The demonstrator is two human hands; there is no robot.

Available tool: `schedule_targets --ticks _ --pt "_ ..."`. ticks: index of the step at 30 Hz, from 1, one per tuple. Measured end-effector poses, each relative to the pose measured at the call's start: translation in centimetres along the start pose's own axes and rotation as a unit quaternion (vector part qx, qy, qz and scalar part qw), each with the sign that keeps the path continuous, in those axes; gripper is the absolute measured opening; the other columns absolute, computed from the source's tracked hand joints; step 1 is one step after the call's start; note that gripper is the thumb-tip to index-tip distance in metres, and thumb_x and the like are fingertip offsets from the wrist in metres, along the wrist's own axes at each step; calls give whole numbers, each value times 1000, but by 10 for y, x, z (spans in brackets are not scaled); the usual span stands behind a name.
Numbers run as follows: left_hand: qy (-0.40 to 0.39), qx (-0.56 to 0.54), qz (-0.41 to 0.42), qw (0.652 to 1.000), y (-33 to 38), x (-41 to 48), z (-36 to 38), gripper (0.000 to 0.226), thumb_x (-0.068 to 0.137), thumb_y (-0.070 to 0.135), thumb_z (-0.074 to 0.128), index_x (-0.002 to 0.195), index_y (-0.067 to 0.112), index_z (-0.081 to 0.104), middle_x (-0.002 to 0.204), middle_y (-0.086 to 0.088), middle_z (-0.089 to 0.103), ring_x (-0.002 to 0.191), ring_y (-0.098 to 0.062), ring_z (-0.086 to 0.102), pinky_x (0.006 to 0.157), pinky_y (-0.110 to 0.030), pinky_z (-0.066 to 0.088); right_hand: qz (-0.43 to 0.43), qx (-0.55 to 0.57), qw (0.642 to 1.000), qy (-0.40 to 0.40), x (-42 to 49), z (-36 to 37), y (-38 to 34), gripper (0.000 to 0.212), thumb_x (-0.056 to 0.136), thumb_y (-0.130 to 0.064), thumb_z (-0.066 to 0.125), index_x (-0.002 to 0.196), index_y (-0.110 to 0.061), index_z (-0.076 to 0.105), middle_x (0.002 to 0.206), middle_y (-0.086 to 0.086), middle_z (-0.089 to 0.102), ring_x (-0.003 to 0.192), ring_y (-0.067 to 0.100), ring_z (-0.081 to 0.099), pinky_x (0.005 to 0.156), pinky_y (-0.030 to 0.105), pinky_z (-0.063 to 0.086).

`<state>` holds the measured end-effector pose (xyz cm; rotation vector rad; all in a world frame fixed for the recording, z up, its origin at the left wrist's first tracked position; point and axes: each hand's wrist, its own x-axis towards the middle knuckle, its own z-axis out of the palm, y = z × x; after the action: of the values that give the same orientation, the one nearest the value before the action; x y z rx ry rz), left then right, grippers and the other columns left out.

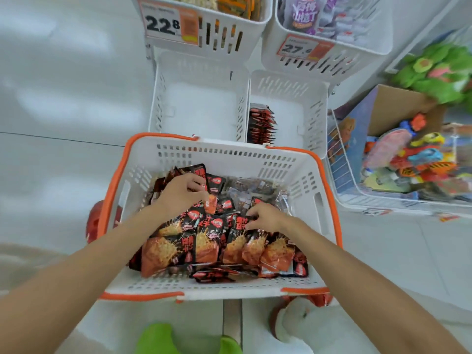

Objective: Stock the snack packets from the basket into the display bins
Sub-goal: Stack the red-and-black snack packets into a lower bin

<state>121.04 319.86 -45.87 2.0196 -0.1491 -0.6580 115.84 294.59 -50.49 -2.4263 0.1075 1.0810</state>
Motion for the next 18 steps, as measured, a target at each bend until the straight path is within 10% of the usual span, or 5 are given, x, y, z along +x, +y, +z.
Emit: schedule_targets --ticks 2,4,6,13,18 --pt "-25 6 -15 1000 2 -1 8 30 91 18 69 120 16 61 103 0 65 99 -18 62 90 -33 49 -21 46 998 32 -5 -2 3 33 95 -24 64 124 -8 64 134 5 58 122 21 56 94 26 42" --pt "-39 -7 -32 999 4 -1 16 33 91 18 68 123 15 60 113 -5 64 106 -22 61 94 -36 49 -46 120 988 86 -15 -11 2 11 95 -19 64 87 -23 68 89 -10 65 80 -1 62 73 19 43" --pt "-35 -20 -35 999 8 1 21 38 91 19 68 127 15 57 123 -7 60 106 -21 59 91 -33 47 -83 165 970 160 -23 -30 0 31 95 -12 63 69 -28 58 62 -15 54 56 -8 53 61 17 39" --pt "-29 -44 29 998 41 12 26 74 75 47 80 137 27 46 134 16 52 122 -3 50 105 -29 36 -194 359 886 221 -56 -96 -21 24 95 1 57 99 -18 69 87 -11 74 82 4 67 74 20 52" --pt "-29 -190 -31 981 53 12 22 60 77 32 79 130 20 53 107 0 70 90 -10 70 66 -18 56 -218 401 863 219 -49 -97 -29 39 87 2 66 111 -27 71 123 2 68 126 23 55 104 44 47"
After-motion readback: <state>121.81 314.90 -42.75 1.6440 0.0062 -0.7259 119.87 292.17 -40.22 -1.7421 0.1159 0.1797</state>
